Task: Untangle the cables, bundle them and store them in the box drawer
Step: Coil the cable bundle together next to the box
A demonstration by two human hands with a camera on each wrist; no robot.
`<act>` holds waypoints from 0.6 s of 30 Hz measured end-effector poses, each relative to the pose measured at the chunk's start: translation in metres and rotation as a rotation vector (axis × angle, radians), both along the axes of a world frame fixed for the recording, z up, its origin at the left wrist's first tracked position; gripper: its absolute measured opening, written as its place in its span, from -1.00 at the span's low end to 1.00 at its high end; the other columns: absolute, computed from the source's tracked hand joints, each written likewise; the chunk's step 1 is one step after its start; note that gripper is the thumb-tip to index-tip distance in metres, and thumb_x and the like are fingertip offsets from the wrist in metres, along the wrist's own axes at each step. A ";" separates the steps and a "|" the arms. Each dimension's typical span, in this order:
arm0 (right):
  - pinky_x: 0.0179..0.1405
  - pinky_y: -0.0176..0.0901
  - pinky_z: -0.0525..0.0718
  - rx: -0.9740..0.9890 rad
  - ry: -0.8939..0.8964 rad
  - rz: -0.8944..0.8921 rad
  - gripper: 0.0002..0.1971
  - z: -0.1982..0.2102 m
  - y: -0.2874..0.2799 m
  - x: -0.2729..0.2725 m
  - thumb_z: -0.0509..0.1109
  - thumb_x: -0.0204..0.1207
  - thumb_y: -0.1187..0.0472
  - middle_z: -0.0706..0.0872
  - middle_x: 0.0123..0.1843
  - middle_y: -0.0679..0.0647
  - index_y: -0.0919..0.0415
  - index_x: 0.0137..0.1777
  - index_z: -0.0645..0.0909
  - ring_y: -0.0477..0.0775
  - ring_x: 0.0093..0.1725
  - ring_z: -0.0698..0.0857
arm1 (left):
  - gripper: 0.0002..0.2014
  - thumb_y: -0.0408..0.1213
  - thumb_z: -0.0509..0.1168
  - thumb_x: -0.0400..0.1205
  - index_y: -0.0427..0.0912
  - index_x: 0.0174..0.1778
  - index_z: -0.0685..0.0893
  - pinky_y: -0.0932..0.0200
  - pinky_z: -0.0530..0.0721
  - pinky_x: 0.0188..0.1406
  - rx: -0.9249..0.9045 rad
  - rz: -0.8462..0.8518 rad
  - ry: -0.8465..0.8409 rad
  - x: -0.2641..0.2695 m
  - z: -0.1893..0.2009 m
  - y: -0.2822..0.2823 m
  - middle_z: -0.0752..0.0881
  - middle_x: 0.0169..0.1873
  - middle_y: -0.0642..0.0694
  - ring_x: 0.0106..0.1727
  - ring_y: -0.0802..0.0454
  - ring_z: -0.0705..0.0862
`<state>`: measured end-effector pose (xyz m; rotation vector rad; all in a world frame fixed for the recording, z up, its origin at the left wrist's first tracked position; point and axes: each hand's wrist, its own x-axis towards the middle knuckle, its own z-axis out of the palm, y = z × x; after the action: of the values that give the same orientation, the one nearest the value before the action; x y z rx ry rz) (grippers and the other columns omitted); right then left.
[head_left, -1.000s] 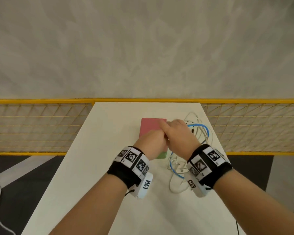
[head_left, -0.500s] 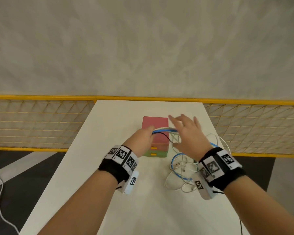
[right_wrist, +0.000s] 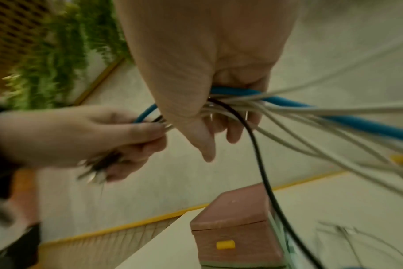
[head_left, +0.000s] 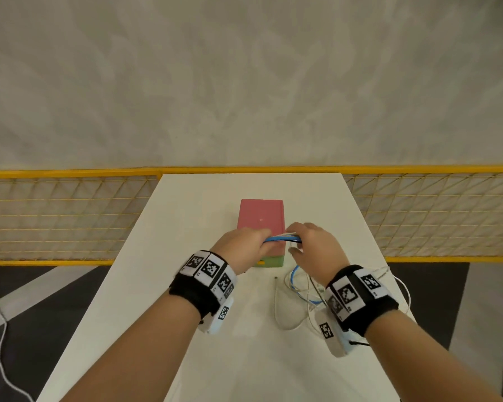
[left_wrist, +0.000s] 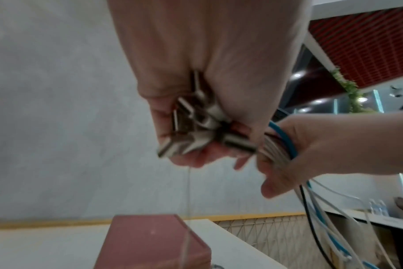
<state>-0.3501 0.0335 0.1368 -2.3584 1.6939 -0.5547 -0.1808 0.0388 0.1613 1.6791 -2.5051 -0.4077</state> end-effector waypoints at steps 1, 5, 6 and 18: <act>-0.08 0.03 0.59 -0.060 0.062 0.064 -0.66 -0.002 0.002 0.006 0.33 0.38 0.35 0.67 -0.07 0.14 0.20 0.18 0.57 0.24 -0.08 0.64 | -0.68 -0.03 0.12 0.74 -0.22 0.04 0.60 0.05 0.50 -0.29 -0.011 -0.017 -0.033 -0.005 0.004 0.001 0.64 -0.28 -0.14 -0.27 -0.18 0.61; -0.17 0.06 0.64 -0.059 0.003 0.103 -0.61 0.003 0.011 0.027 0.23 0.37 0.39 0.72 -0.08 0.18 0.19 0.22 0.42 0.29 -0.11 0.69 | -0.79 -0.21 0.30 0.62 -0.19 0.12 0.66 0.12 0.63 -0.41 0.116 -0.024 0.155 -0.012 0.023 0.007 0.73 -0.20 -0.11 -0.45 0.04 0.63; -0.22 0.02 0.63 -0.051 -0.008 0.059 -0.63 0.004 0.012 0.026 0.22 0.39 0.35 0.73 -0.12 0.16 0.16 0.21 0.42 0.28 -0.13 0.69 | -0.79 -0.22 0.35 0.59 -0.16 0.11 0.67 0.13 0.69 -0.38 0.156 -0.002 0.275 -0.009 0.026 0.006 0.74 -0.18 -0.07 -0.43 0.08 0.66; -0.49 -0.20 0.40 0.324 -0.825 -0.171 -0.63 0.007 0.022 0.040 0.24 0.41 0.32 0.57 -0.66 -0.03 0.11 -0.63 0.52 -0.15 -0.60 0.44 | -0.61 0.16 0.19 0.62 0.04 0.25 0.60 0.44 0.48 0.21 -0.283 0.017 0.891 -0.016 0.010 0.022 0.62 0.07 0.05 0.22 0.07 0.57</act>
<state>-0.3104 0.0559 0.1442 -1.4503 1.4322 -1.0105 -0.1971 0.0604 0.1709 1.0631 -1.7778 -0.5966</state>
